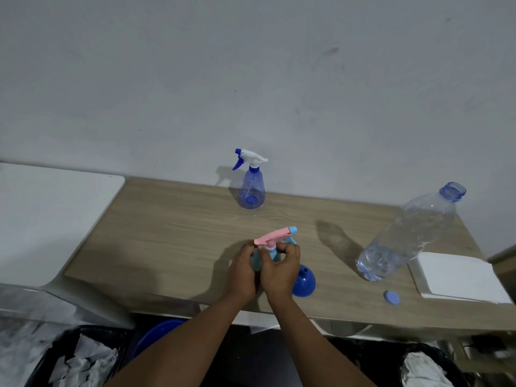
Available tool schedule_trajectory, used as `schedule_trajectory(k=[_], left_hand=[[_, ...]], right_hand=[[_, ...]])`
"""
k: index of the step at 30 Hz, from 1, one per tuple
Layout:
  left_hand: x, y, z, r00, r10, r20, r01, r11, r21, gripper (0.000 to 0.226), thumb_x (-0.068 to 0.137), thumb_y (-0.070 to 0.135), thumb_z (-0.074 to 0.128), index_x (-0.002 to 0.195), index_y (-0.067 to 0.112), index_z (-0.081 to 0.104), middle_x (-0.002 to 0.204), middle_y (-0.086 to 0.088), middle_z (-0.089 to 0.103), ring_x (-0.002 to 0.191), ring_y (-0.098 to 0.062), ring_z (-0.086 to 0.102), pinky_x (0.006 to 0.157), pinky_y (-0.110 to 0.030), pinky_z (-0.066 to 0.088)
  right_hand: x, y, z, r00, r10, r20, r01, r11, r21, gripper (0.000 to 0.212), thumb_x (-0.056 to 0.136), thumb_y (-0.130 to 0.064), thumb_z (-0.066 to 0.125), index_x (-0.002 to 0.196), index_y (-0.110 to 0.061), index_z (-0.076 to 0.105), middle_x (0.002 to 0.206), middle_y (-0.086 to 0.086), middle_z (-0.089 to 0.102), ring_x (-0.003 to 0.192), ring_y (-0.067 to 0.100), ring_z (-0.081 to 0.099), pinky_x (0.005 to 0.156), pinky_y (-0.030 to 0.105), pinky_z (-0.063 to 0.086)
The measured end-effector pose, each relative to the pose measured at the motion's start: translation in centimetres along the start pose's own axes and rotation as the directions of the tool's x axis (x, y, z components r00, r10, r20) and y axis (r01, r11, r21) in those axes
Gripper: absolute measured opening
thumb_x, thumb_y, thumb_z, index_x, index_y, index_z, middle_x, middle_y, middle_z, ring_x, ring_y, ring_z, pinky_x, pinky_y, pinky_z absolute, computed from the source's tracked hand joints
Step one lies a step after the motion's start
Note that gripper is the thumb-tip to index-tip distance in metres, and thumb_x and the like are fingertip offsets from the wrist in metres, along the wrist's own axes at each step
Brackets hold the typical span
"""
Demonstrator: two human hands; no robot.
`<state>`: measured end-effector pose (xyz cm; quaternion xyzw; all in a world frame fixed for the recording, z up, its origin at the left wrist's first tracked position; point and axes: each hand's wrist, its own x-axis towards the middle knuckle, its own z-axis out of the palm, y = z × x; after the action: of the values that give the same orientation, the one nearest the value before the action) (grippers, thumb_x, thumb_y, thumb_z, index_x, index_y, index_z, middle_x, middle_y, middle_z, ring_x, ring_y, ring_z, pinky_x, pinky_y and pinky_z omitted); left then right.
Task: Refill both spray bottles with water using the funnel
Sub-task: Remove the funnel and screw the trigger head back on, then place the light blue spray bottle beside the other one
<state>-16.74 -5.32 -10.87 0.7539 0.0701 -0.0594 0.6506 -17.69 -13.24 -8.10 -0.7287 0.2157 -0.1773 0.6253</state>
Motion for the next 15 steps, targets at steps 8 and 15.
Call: schedule_trajectory(k=[8,15], left_hand=[[-1.3,-0.8,-1.9,0.939,0.284,0.193,-0.325,0.916,0.234,0.052,0.084,0.016,0.073,0.127,0.038,0.052,0.126,0.018,0.058,0.118,0.0,0.056,0.101,-0.023,0.048],[-0.8,-4.4,-5.4,0.991,0.071,0.113,-0.133,0.621,0.772,0.087,0.085,0.047,0.064,0.155,0.025,0.018,0.163,-0.003,0.021,0.151,-0.024,0.014,0.122,-0.045,0.013]], right_hand=[[-0.1,-0.2,-1.3,0.999,0.013,0.039,-0.014,1.0,0.011,0.065,0.077,-0.013,0.083,0.125,-0.024,0.04,0.112,-0.014,0.054,0.097,0.0,0.062,0.072,0.007,0.05],[1.7,-0.3,-0.1,0.984,-0.138,0.115,0.15,0.982,-0.11,0.054,0.095,-0.01,0.06,0.143,-0.014,0.036,0.133,0.0,0.041,0.109,-0.009,0.052,0.093,0.021,0.048]])
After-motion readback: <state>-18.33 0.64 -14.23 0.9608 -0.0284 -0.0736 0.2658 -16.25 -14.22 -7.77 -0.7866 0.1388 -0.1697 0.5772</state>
